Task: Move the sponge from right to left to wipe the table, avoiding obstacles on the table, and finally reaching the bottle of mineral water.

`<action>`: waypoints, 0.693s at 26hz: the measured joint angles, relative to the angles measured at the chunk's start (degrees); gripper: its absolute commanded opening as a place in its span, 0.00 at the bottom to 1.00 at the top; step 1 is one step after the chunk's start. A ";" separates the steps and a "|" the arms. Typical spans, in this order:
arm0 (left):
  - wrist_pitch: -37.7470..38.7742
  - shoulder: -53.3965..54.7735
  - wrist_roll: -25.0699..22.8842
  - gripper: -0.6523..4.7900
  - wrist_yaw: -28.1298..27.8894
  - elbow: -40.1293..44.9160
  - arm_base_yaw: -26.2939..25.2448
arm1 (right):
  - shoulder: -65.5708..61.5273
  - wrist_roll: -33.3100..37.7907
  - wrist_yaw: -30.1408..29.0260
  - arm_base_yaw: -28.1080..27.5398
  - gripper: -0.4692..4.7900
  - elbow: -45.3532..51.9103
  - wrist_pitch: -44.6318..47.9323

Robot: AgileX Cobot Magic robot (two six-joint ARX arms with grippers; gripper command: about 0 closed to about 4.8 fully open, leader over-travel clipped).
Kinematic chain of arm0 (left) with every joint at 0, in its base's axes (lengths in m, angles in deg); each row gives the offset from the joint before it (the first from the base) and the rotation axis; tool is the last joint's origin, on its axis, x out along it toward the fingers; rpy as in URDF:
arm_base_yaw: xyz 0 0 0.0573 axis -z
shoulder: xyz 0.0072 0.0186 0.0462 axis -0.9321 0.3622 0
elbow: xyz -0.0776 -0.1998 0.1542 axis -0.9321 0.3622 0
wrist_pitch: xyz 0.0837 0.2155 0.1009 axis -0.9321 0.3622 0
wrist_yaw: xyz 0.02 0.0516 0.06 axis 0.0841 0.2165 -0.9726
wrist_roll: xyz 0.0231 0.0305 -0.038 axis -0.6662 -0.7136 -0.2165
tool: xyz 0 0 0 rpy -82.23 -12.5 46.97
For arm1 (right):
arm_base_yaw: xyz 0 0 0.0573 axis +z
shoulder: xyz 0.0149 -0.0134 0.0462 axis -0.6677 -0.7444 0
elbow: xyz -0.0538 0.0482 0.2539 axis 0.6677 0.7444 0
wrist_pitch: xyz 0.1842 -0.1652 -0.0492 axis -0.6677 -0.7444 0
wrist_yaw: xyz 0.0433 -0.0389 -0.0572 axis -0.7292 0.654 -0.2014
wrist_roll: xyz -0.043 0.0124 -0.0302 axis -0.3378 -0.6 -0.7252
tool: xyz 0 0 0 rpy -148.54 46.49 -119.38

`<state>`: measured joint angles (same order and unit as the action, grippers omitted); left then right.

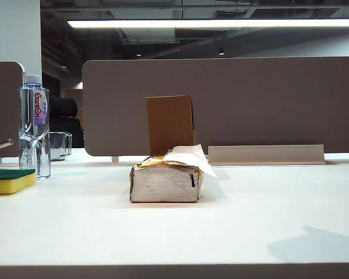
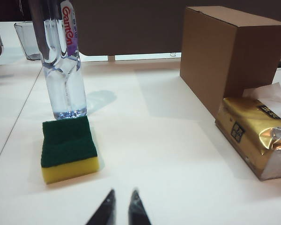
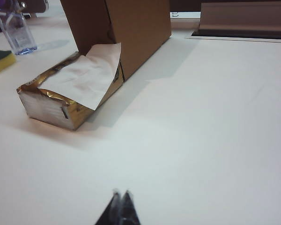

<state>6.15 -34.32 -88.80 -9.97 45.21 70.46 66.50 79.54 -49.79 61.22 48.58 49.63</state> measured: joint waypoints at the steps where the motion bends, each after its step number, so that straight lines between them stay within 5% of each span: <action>1: 0.26 0.04 -0.02 0.20 -0.22 0.04 0.00 | 0.02 -0.50 0.00 0.00 0.08 0.15 0.00; 18: 4.61 0.02 4.04 0.20 -1.03 0.04 0.00 | 0.00 -4.02 0.42 0.00 0.09 0.24 -5.20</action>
<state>10.77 -34.30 -84.76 -10.99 45.26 70.46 66.50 75.52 -49.37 61.22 48.82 44.43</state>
